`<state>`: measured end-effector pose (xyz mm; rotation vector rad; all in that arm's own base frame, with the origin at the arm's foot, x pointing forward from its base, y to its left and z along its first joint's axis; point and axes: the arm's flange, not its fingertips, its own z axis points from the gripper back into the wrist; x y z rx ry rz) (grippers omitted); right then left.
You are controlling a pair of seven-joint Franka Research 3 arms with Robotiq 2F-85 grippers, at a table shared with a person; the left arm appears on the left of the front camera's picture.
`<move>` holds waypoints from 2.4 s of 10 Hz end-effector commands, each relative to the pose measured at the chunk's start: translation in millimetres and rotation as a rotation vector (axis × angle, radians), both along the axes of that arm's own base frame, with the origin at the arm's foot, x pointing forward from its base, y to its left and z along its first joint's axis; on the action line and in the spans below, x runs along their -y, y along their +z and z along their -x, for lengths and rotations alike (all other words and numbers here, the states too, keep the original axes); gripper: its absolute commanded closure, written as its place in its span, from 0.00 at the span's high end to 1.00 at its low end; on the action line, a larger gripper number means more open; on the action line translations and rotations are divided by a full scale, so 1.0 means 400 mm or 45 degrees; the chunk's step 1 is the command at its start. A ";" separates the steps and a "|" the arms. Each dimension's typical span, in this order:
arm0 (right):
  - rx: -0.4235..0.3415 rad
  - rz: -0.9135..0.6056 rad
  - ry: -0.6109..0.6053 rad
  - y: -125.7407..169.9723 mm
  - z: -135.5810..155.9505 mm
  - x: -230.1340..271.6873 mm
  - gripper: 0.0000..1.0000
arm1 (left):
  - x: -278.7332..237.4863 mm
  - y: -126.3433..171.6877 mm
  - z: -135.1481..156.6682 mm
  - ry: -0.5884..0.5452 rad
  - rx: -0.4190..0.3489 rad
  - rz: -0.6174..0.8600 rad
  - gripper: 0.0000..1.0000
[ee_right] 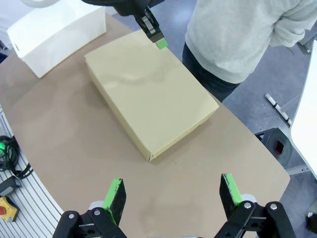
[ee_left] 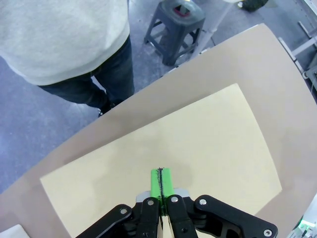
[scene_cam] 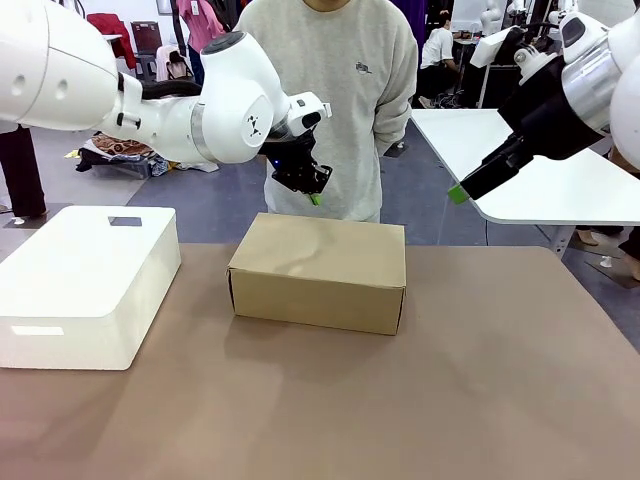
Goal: Pack the shoes into the box.
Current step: Press down on the lid of the Shoes Box.
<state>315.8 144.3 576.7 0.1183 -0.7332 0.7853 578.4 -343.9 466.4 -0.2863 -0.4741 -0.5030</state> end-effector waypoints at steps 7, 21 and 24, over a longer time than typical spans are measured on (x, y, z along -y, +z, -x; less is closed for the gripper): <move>0.008 -0.011 -0.024 0.008 -0.007 -0.007 1.00 | -0.213 0.171 0.335 -0.104 0.071 -0.058 0.16; 0.008 -0.011 -0.024 0.008 -0.007 -0.007 1.00 | -0.383 0.233 0.574 -0.266 0.239 -0.223 1.00; 0.008 -0.011 -0.024 0.008 -0.007 -0.007 1.00 | -0.373 0.241 0.583 -0.244 0.186 -0.215 1.00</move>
